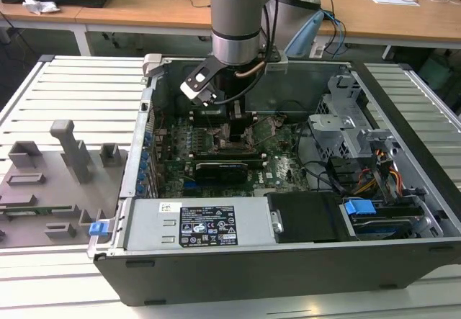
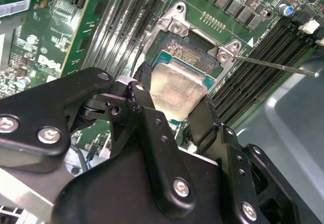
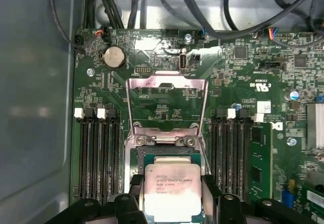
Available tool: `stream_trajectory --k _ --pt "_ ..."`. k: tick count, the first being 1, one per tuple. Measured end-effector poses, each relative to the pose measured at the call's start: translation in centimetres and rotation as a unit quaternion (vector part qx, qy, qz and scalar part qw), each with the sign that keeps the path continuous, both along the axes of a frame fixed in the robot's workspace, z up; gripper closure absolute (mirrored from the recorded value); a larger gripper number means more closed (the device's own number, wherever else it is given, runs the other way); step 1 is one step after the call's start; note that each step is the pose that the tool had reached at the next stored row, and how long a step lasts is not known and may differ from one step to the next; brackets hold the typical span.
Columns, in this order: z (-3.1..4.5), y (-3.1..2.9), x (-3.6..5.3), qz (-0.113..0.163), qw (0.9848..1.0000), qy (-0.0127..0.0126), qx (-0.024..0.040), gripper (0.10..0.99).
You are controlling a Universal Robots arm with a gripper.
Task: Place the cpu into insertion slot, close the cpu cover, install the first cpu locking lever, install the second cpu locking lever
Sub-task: 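Place the cpu into insertion slot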
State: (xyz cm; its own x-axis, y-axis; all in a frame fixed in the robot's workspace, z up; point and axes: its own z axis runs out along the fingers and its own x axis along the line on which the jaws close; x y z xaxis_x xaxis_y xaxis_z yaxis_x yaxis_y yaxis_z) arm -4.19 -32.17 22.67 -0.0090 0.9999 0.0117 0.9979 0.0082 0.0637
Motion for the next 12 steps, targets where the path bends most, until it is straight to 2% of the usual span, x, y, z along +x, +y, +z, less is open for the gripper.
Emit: stream_trajectory --k 4,8,12 --pt "-0.72 0.48 -0.09 0.0 1.0 0.0 0.0 0.545" --pt "-1.49 0.53 -0.11 -0.005 1.0 0.0 0.0 0.545" --pt "-1.93 0.53 -0.11 -0.011 0.9999 0.0 0.0001 0.545"
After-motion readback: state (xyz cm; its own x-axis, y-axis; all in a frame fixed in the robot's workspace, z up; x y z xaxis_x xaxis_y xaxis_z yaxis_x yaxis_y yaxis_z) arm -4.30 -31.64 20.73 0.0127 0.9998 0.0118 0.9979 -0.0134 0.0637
